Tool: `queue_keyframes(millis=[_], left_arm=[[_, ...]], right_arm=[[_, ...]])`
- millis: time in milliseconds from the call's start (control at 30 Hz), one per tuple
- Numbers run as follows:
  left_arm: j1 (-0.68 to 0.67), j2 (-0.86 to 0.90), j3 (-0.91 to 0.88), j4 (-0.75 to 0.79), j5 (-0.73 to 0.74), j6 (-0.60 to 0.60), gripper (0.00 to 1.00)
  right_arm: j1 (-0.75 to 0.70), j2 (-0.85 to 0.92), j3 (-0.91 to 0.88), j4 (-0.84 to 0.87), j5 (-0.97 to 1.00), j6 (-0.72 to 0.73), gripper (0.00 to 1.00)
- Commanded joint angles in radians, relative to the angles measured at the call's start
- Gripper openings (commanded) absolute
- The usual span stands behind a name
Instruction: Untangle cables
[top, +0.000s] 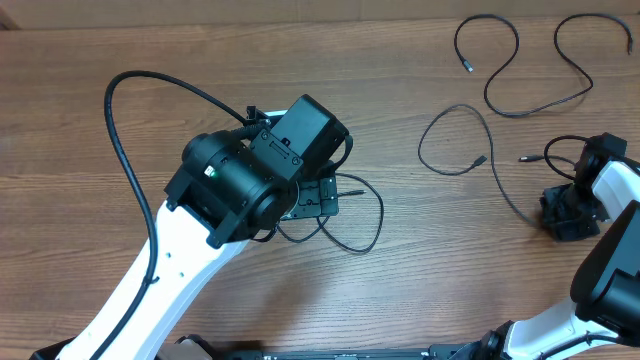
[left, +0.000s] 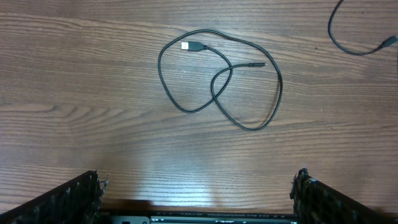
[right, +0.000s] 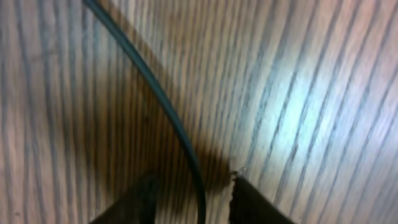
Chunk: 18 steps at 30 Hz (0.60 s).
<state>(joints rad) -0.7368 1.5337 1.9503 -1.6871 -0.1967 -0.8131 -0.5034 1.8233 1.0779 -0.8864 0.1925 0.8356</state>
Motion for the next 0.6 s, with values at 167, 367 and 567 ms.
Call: queue_keyframes(millis=[167, 367, 567], left_arm=[[0.004, 0.005, -0.001, -0.002, -0.021, -0.009, 1.0], [0.004, 0.005, -0.001, -0.002, -0.021, -0.002, 1.0], [0.004, 0.005, -0.001, -0.002, -0.022, -0.002, 0.99]], right_arm=[[-0.008, 0.002, -0.004, 0.048, -0.017, 0.002, 0.04], [-0.059, 0.002, 0.139, 0.033, -0.082, -0.053, 0.04], [-0.122, 0.002, 0.412, -0.021, -0.079, -0.188, 0.04]])
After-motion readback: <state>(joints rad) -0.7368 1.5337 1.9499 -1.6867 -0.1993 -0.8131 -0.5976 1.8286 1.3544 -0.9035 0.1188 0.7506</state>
